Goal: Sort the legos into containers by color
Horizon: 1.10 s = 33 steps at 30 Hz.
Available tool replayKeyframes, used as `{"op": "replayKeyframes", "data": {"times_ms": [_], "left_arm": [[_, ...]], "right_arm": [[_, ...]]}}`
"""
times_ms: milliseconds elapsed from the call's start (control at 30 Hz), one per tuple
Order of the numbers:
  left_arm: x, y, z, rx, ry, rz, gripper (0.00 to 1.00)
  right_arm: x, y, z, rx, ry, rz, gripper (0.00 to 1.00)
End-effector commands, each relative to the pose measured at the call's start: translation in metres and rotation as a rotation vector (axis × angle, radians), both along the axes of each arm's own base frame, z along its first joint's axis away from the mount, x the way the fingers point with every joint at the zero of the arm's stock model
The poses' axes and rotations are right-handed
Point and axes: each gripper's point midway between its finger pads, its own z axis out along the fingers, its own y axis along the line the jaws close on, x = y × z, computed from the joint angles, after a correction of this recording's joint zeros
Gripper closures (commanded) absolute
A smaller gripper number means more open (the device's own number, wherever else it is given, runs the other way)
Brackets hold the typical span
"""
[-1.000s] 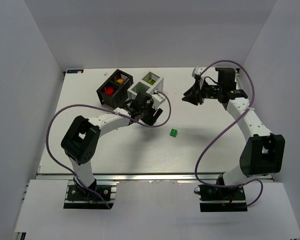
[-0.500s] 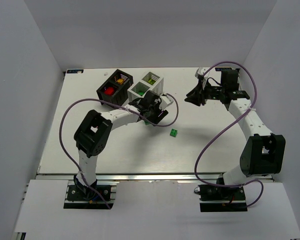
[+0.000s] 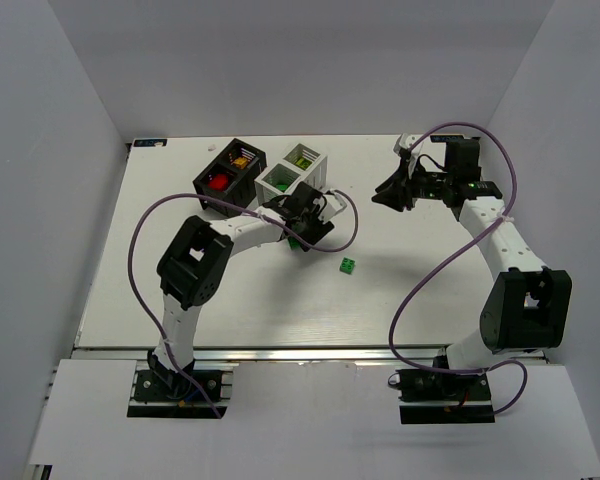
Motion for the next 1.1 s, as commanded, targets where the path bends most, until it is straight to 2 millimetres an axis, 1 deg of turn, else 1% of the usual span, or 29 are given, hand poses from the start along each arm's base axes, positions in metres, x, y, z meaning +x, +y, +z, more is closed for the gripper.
{"op": "replayKeyframes", "data": {"times_ms": [0, 233, 400, 500, 533, 700, 733, 833, 867, 933, 967, 1000, 1033, 1067], "left_arm": [[0.004, -0.001, 0.004, 0.018, -0.012, -0.005, 0.31], [-0.002, -0.002, -0.005, 0.013, 0.013, -0.017, 0.31], [-0.01, -0.004, -0.017, 0.01, 0.066, -0.028, 0.38], [-0.013, -0.003, -0.02, 0.003, 0.081, -0.018, 0.41], [-0.02, -0.006, -0.023, -0.017, 0.107, -0.034, 0.41], [-0.03, -0.003, -0.028, -0.039, 0.136, -0.014, 0.46], [-0.034, -0.001, -0.031, -0.039, 0.148, -0.011, 0.48], [-0.039, -0.002, -0.029, -0.065, 0.158, 0.0, 0.53], [-0.042, -0.001, -0.031, -0.067, 0.169, 0.001, 0.54], [-0.045, -0.002, -0.031, -0.089, 0.176, 0.015, 0.59], [-0.046, -0.003, -0.029, -0.096, 0.174, 0.012, 0.62], [-0.046, -0.004, -0.026, -0.111, 0.178, 0.025, 0.67], [-0.046, -0.005, -0.024, -0.122, 0.178, 0.03, 0.69], [-0.046, -0.009, -0.016, -0.153, 0.173, 0.037, 0.7]], "right_arm": [[0.0, 0.0, 0.005, 0.022, -0.009, 0.008, 0.63], [0.001, 0.001, 0.006, 0.025, -0.004, 0.007, 0.63], [-0.001, 0.0, 0.007, 0.028, -0.004, 0.007, 0.63], [-0.001, 0.0, 0.009, 0.028, -0.009, 0.006, 0.63], [-0.002, 0.0, 0.008, 0.028, -0.007, 0.006, 0.63], [-0.002, -0.001, 0.01, 0.03, -0.01, 0.005, 0.63], [-0.002, -0.002, 0.01, 0.03, -0.01, 0.003, 0.64], [-0.003, -0.002, 0.01, 0.033, -0.007, 0.005, 0.64], [-0.003, -0.002, 0.011, 0.035, -0.011, 0.004, 0.64], [-0.003, -0.002, 0.011, 0.037, -0.009, 0.005, 0.64], [-0.004, -0.002, 0.011, 0.037, -0.009, 0.003, 0.64], [-0.004, -0.002, 0.011, 0.037, -0.009, 0.005, 0.64], [-0.005, -0.002, 0.011, 0.037, -0.009, 0.005, 0.64], [-0.005, -0.002, 0.012, 0.036, -0.014, 0.004, 0.64]]}}
